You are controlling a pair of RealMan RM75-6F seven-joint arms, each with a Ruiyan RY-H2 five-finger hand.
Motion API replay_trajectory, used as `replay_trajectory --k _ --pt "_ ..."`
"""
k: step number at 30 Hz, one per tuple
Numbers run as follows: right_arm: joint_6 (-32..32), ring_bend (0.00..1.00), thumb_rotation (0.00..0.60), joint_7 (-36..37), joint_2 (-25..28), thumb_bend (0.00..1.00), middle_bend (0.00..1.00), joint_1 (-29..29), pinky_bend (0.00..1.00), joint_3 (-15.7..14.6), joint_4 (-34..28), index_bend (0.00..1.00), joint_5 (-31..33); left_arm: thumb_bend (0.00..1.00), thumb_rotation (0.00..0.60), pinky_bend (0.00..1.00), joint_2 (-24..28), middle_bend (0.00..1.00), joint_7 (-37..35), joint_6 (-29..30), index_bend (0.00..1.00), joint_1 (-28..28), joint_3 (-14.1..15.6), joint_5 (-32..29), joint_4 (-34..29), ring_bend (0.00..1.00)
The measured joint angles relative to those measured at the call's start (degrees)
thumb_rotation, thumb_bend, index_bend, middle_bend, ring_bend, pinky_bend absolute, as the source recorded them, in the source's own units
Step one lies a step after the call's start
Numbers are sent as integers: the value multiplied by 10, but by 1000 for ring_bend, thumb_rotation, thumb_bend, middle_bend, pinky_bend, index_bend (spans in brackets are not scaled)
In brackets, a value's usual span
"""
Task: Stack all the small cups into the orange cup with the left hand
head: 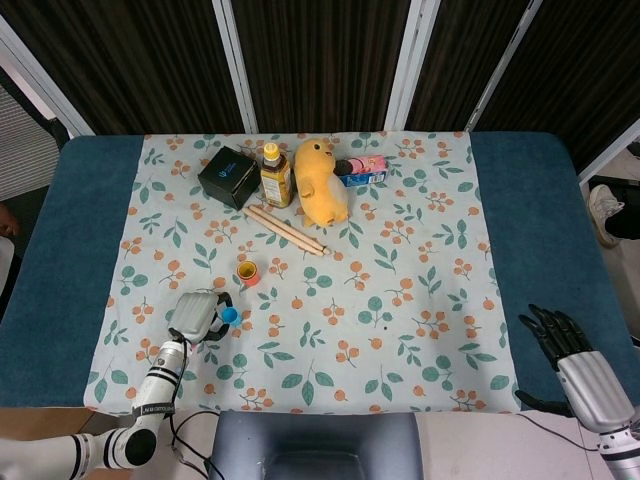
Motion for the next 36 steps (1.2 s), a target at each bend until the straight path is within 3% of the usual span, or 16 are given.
replay_trajectory --k 15,21,28,36 --pt "0 0 600 0 0 118 0 0 0 0 -1 0 0 337 600 1000 11 1000 -10 9 588 3 -6 14 -18 1000" --pt "-1 0 600 4 2 118 0 1 0 0 0 0 2 337 600 1000 23 1000 -20 13 588 -5 -40 2 -32 1000" --pt "-2 0 600 7 3 118 0 1 0 3 -1 0 9 338 600 1000 33 1000 -27 8 588 -39 -106 -47 -43 1000" --pt "-3 0 600 12 6 118 0 2 0 6 -1 0 15 337 600 1000 3 1000 -3 -2 588 -87 -129 -97 -2 1000"
